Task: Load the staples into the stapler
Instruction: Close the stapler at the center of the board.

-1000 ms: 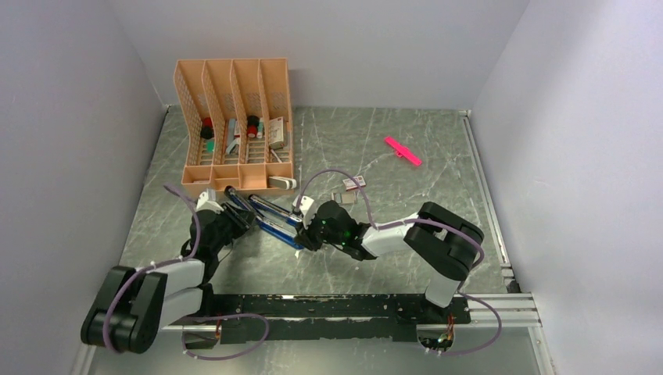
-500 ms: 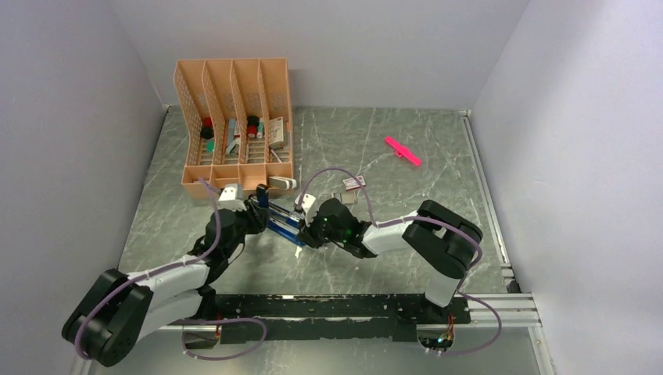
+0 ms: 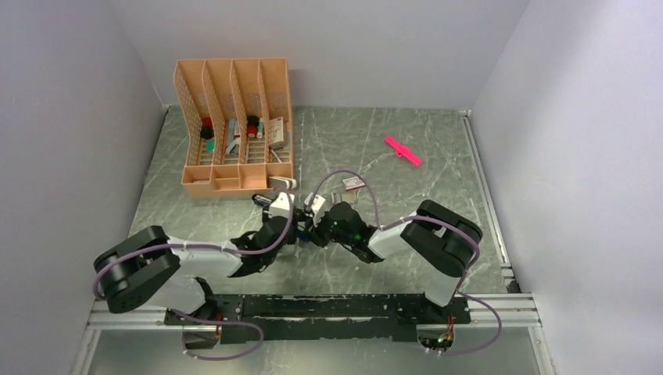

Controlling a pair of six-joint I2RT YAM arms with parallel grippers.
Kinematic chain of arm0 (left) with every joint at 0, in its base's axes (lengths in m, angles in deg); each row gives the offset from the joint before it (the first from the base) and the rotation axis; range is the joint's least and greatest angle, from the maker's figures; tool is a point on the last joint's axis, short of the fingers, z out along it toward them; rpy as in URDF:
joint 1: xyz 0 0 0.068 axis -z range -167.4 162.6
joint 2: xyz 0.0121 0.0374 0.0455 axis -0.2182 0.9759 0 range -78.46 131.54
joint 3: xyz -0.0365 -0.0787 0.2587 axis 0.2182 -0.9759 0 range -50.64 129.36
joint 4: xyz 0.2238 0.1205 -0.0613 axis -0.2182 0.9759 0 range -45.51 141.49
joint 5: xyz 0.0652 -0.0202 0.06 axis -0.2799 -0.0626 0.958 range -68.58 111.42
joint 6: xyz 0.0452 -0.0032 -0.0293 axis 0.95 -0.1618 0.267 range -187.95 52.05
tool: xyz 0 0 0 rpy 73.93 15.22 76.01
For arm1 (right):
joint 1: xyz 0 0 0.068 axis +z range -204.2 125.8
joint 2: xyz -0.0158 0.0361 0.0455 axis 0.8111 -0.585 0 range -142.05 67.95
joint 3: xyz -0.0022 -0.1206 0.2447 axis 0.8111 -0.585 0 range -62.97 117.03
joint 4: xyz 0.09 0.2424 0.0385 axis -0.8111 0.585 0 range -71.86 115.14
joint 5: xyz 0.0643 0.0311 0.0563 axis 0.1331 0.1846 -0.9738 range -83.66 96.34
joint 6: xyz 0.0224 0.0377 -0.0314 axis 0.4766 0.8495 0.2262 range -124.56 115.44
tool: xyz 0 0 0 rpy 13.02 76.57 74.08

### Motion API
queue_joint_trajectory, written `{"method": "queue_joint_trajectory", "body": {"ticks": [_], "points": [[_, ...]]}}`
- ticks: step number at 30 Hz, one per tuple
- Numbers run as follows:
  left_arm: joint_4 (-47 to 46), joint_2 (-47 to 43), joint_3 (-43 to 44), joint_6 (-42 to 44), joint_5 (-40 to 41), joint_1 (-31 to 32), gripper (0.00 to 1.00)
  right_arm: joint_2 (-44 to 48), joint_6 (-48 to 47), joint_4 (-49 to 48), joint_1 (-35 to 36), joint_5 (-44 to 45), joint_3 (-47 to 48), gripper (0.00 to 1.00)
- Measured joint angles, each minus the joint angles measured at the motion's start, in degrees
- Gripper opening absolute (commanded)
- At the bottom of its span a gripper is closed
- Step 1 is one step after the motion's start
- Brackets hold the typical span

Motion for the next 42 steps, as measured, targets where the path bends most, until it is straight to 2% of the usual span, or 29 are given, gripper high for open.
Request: {"method": "queue_joint_trajectory", "body": {"ticks": [4,11,17,26,30,33,37,42], "points": [[2.69,3.10,2.49,-1.60,1.51,5.33,0.61,-0.22,-1.57,-0.96,-0.17,0.11,-0.46,0.00],[6.01,3.45,3.56,-4.46,5.03,8.02,0.66,-0.13,-3.48,-2.40,-0.17,-0.48,-1.53,0.00],[13.05,-1.90,3.87,-7.08,3.93,9.88,0.70,0.35,-5.22,-1.77,-0.24,-2.54,-1.68,0.02],[23.45,-20.35,1.46,-11.26,-0.90,10.71,0.71,1.77,-6.45,0.76,-0.28,-4.37,-1.70,0.31],[27.39,-26.86,0.68,-14.97,-1.03,10.62,0.75,3.13,-6.49,2.27,-0.24,-5.01,-2.58,0.40],[30.05,-30.16,0.66,-17.75,-0.96,8.59,0.75,5.16,-6.16,5.18,-0.24,-5.77,-2.93,0.46],[33.51,-30.56,1.46,-19.78,-1.75,0.98,0.75,7.72,-5.38,9.38,-0.24,-7.34,-2.95,0.57],[34.47,-30.16,2.86,-19.96,-5.60,-8.02,0.76,16.11,-4.90,14.10,-0.24,-6.71,-4.33,0.58]]}}
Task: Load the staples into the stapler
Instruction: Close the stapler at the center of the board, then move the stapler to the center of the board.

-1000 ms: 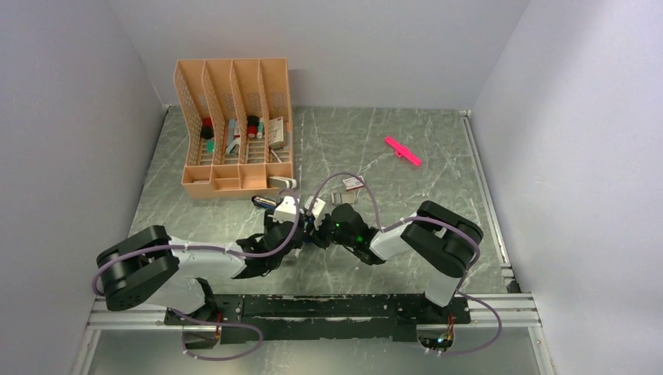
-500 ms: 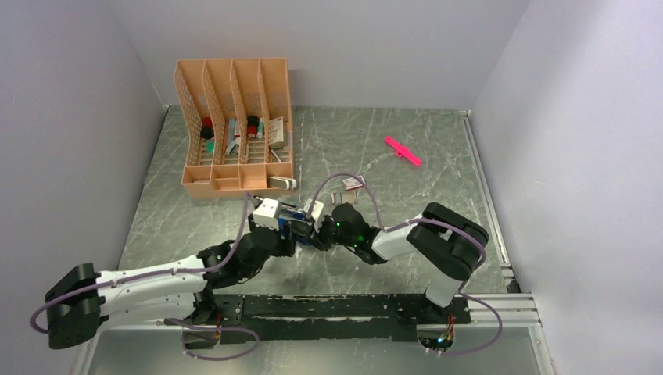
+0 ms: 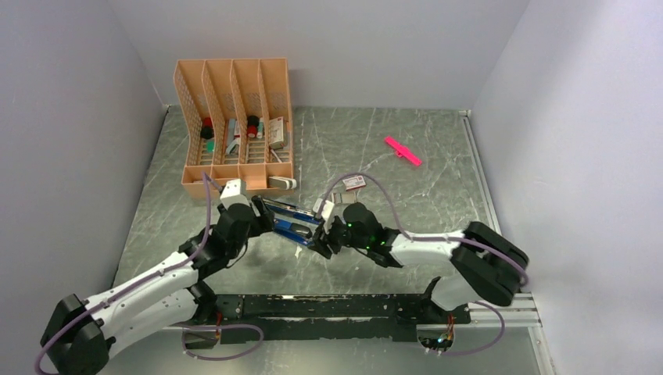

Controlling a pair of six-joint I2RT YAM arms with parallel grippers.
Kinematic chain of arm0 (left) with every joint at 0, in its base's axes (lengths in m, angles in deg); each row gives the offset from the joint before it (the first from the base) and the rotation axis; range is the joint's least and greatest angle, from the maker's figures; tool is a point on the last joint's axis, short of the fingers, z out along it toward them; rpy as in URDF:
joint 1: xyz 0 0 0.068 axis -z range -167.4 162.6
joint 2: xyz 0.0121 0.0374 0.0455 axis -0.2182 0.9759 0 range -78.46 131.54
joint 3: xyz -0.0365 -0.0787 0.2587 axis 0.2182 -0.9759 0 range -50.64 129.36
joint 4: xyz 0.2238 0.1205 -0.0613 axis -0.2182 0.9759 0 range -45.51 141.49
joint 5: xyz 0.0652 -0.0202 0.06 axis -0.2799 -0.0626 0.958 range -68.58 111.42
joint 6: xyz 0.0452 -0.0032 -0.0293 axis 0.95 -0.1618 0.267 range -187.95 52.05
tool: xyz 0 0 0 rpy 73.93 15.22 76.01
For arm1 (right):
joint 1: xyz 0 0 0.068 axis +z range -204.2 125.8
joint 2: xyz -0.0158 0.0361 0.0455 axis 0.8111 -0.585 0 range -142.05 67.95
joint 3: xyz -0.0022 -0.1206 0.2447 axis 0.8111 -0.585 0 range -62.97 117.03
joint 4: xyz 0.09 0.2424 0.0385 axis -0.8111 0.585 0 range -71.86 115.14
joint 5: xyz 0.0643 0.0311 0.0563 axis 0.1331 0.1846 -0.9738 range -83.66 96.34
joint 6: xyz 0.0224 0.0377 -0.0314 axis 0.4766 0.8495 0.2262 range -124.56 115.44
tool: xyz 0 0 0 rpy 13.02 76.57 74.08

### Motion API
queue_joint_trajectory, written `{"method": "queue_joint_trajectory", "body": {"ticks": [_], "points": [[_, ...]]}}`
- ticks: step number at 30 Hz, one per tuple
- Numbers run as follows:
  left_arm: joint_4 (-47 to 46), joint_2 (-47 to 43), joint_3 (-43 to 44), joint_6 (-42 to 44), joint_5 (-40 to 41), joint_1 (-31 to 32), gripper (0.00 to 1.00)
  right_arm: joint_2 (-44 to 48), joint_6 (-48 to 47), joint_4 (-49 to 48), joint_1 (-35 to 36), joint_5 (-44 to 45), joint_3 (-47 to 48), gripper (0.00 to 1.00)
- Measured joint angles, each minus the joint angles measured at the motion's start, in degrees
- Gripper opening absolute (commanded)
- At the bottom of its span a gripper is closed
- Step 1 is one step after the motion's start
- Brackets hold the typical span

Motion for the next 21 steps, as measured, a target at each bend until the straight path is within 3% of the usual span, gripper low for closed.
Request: {"method": "queue_joint_trajectory", "body": {"ticks": [5,8,13,21], "points": [[-2.93,3.74,0.28,-0.13,-7.26,-9.20,0.76,9.88,-0.04,4.66,-1.09,6.29,-0.46,0.57],[-5.16,6.38,0.31,-0.28,-12.07,-13.40,0.76,11.04,0.00,6.73,-4.44,8.90,0.31,0.56],[-8.46,9.38,0.31,-0.63,-18.95,-18.73,0.76,5.44,-0.68,9.22,-9.70,8.41,3.91,0.56],[-11.52,11.34,0.31,-0.57,-26.64,-25.66,0.75,-6.67,-3.19,10.12,-10.91,3.58,9.09,0.52]]}}
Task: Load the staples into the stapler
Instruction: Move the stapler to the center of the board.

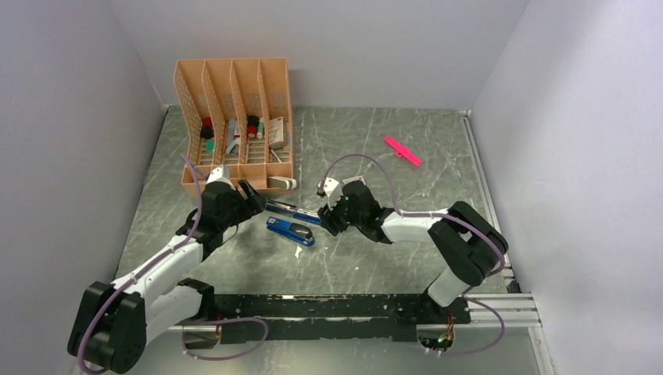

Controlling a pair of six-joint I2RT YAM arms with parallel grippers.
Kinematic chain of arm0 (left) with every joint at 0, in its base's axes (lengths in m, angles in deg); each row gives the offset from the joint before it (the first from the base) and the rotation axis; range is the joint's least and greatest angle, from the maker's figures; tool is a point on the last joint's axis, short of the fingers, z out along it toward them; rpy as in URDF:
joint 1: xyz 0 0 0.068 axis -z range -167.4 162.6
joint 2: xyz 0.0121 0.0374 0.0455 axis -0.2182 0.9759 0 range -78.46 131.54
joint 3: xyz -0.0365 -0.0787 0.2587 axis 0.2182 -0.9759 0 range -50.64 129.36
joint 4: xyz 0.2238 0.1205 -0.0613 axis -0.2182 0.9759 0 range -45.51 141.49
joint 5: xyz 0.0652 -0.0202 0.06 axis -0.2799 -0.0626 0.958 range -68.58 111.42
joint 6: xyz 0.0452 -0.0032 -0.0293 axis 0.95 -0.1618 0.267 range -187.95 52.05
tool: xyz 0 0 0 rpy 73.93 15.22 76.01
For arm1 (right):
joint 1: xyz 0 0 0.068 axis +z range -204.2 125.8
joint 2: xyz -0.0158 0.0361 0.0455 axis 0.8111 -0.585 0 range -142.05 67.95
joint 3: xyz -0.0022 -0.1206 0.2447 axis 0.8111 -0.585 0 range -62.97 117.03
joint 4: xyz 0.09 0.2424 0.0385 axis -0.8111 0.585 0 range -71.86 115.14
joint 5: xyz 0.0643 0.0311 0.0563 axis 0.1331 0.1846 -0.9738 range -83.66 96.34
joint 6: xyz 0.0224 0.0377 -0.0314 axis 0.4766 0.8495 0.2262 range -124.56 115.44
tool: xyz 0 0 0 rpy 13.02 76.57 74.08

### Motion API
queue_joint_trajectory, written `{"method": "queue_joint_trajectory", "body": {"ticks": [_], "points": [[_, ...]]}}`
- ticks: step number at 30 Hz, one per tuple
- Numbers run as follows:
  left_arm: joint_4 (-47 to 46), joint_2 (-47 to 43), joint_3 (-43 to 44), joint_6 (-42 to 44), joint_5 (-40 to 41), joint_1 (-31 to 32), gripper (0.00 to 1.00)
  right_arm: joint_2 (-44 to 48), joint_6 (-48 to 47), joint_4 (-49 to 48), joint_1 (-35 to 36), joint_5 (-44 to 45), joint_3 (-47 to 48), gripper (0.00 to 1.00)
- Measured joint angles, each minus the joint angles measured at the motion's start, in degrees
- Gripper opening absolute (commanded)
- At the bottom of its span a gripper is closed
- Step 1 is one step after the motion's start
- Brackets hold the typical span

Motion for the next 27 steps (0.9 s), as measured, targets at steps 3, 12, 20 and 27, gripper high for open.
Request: {"method": "queue_joint_trajectory", "body": {"ticks": [3,12,20,27], "points": [[-1.86,1.01,-0.02,0.55,-2.21,-0.68,0.75,-1.29,-0.35,0.79,-0.09,0.35,0.04,0.49],[-12.00,9.03,-3.41,2.10,-10.51,-0.52,0.76,-2.47,0.33,0.68,-0.92,2.25,0.13,0.43],[-18.45,13.86,-4.92,2.36,-12.72,4.66,0.76,-2.49,1.25,0.46,-1.55,2.36,0.17,0.30],[-25.16,15.74,-6.45,1.33,-14.05,11.37,0.76,-2.91,1.11,-0.13,-1.64,-0.72,0.17,0.16]]}}
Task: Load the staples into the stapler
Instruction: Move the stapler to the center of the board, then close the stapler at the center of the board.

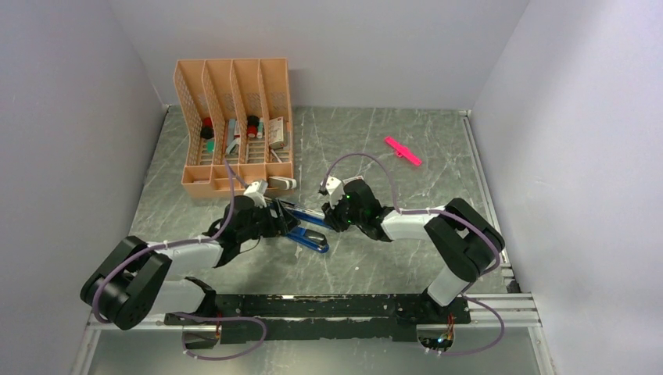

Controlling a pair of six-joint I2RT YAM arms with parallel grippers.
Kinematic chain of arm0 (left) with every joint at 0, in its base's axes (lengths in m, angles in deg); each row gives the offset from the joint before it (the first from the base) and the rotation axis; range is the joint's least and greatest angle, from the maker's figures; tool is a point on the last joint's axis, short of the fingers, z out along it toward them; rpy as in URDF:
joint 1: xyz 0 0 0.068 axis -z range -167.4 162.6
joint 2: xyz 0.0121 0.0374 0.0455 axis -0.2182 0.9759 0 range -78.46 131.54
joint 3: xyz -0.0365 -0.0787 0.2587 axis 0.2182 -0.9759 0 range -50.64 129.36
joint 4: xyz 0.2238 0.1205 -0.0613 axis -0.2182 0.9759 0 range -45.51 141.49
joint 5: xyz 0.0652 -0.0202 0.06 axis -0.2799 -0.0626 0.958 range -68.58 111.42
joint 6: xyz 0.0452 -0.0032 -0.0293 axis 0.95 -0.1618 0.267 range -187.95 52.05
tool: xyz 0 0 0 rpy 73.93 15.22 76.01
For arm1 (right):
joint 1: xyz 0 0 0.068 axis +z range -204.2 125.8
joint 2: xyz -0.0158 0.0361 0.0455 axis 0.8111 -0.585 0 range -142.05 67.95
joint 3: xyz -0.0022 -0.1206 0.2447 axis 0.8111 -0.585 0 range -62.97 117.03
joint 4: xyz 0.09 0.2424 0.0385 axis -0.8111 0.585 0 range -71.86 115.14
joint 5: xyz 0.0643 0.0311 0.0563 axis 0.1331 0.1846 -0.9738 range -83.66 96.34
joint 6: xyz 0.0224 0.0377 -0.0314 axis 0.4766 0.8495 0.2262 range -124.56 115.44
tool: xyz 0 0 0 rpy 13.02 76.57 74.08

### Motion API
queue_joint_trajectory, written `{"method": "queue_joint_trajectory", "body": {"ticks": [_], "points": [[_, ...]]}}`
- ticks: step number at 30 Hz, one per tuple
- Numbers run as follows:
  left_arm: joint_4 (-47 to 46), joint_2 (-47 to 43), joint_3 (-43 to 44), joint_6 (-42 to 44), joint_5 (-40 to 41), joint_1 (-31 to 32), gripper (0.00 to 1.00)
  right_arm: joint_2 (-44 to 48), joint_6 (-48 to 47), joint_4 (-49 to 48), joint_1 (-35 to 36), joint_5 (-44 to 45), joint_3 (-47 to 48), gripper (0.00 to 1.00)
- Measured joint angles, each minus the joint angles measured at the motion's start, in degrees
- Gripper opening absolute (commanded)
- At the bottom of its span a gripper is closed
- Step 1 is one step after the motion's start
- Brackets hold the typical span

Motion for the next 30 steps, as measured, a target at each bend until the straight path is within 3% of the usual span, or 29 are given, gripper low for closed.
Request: {"method": "queue_joint_trajectory", "body": {"ticks": [6,13,21,26,30], "points": [[-1.62,-1.75,-1.84,-2.34,1.44,-0.07,0.79,-0.13,0.35,-0.96,-0.11,-2.29,-0.28,0.01],[-3.87,-5.49,-3.98,-6.54,5.31,-4.52,0.80,-1.20,0.85,-3.28,-0.04,-6.86,-0.63,0.00],[-14.45,2.95,-7.65,-11.96,6.05,-5.14,0.79,-2.60,4.28,-4.96,0.17,-10.75,-0.20,0.00],[-27.52,12.48,-7.69,-15.23,6.14,-5.16,0.71,-3.23,6.49,-5.66,0.17,-13.60,-0.17,0.00],[-37.24,19.98,-8.11,-17.79,6.40,-5.25,0.54,-3.41,7.28,-5.88,0.09,-14.62,-0.17,0.00]]}}
